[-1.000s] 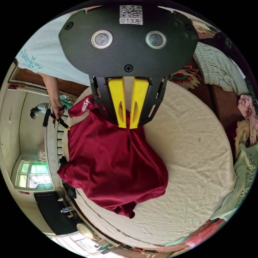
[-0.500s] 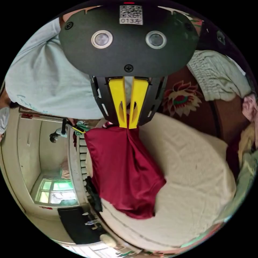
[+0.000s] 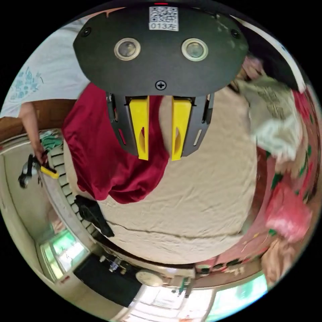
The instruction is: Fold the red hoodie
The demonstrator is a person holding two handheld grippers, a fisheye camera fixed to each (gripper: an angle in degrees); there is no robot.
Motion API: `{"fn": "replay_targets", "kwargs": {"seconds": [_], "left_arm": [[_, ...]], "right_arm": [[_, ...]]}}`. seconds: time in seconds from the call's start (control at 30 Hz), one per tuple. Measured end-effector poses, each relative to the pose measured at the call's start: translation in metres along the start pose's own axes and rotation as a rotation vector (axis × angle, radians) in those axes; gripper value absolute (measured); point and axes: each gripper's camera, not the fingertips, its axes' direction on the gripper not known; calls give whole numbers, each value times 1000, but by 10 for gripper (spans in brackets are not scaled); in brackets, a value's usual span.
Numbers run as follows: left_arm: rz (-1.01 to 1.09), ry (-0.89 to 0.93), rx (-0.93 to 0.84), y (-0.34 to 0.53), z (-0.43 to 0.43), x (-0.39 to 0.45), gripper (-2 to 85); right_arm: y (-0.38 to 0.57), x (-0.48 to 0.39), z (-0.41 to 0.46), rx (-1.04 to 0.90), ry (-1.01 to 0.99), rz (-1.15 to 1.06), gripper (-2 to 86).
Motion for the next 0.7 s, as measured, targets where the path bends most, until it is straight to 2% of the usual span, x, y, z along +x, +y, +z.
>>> {"fn": "replay_targets", "kwargs": {"seconds": [0.07, 0.2, 0.37, 0.4, 0.5, 0.57, 0.67, 0.7], "left_arm": [[68, 1, -42, -49, 21, 21, 96], [174, 23, -145, -125, 66, 63, 108], [257, 35, -280, -153, 104, 94, 102], [285, -13, -302, -154, 107, 101, 55], [340, -78, -247, -149, 95, 118, 11], [314, -70, -152, -140, 71, 119, 4], [246, -23, 131, -113, 5, 111, -1], [221, -40, 275, -99, -27, 107, -2]], "right_arm": [[-52, -6, 34, -61, -50, -123, 82], [-99, -24, 81, -180, -97, -272, 87], [-120, -42, 123, -309, -164, -360, 68], [-120, -45, 126, -326, -155, -369, 57], [-117, -60, 131, -371, -106, -406, 25], [-110, -70, 110, -291, -14, -428, 16], [-91, -80, 66, -123, 129, -440, 10], [-85, -82, 57, -85, 165, -449, 10]]}}
